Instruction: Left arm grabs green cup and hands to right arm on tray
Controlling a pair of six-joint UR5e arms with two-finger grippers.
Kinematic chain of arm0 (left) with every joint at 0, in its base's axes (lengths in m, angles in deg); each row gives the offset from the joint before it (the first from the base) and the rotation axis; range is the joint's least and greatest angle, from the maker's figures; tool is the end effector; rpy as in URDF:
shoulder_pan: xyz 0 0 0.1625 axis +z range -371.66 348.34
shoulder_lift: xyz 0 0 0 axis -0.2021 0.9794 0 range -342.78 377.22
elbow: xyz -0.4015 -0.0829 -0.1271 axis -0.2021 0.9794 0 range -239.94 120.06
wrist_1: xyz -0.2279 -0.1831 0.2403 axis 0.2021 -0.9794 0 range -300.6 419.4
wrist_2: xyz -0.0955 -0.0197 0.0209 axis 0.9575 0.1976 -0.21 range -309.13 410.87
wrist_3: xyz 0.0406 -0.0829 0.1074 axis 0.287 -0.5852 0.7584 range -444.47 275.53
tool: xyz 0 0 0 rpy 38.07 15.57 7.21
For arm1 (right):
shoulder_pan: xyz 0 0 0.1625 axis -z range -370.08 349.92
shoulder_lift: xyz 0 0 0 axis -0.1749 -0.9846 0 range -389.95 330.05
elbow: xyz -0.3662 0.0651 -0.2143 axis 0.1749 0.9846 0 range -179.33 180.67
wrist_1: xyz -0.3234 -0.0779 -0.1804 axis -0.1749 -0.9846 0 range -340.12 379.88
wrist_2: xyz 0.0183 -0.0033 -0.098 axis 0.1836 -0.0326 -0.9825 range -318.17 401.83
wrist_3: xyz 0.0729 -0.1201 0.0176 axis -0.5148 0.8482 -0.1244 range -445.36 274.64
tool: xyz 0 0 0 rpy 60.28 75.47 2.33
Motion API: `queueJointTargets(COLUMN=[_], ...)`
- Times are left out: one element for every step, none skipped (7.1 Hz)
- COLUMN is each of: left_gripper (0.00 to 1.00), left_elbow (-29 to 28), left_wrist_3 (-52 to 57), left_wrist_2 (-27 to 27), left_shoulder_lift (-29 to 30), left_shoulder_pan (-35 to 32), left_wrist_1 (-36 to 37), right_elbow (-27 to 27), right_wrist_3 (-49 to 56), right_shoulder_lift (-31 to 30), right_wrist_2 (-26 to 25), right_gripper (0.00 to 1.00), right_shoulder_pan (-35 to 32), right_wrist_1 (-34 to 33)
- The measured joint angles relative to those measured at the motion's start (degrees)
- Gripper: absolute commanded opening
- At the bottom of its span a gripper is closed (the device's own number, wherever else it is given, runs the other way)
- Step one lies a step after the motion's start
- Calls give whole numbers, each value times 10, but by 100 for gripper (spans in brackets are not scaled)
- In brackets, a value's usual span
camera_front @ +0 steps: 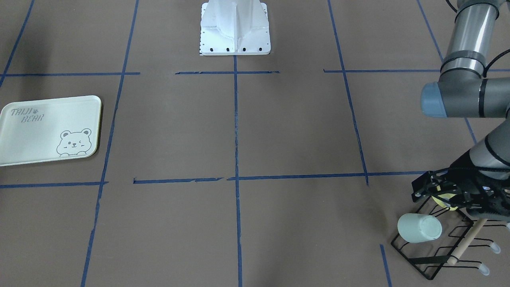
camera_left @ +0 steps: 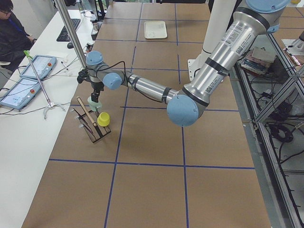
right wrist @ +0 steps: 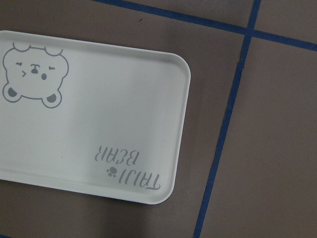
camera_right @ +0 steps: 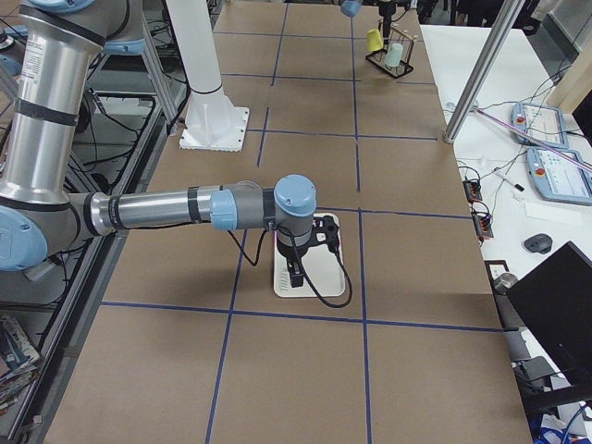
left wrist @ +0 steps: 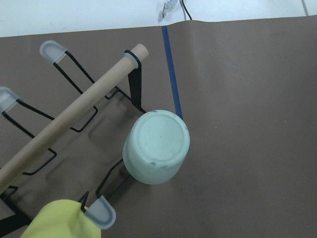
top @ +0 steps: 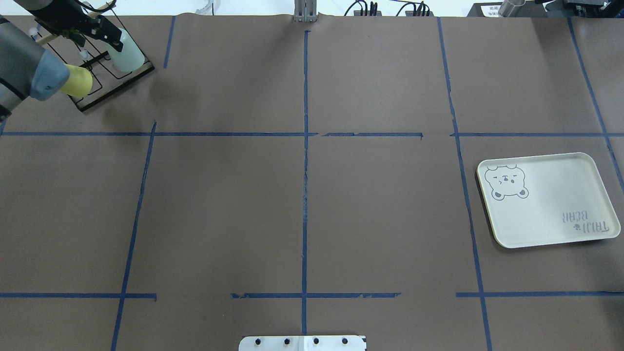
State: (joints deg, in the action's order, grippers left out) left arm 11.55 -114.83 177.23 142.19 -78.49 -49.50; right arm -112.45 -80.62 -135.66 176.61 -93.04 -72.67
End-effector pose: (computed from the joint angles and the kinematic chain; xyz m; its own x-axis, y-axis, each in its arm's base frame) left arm 0.2431 -0.6933 0.4491 0.6844 0.1667 -0.7098 0.0292 0.9665 0.2551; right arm -0.0087 -0.3444 0.6217 0.6847 -0.2275 0.6924 0.1793 0.9734 0.1426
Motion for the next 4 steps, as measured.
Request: queueJointTargets(left_gripper=[100, 100, 100, 100], left_elbow=[-29, -56, -75, -90], left_wrist_3=[5, 6, 6, 5], left_wrist_2=[-4, -6, -8, -10], left_shoulder_lift=[16, 32, 44, 54], left_shoulder_pan=[2, 3, 3, 3], left_wrist_1=[0, -1, -1, -2], right_elbow=[0, 0, 0, 0], right_wrist_3=[0, 0, 0, 0], right_shoulder_lift=[0, 1, 1, 1], right_wrist_2=[0, 0, 0, 0], right_gripper=[100, 100, 100, 100], right_shoulder_pan=[0, 0, 0, 0], right_wrist_1=[0, 0, 0, 0])
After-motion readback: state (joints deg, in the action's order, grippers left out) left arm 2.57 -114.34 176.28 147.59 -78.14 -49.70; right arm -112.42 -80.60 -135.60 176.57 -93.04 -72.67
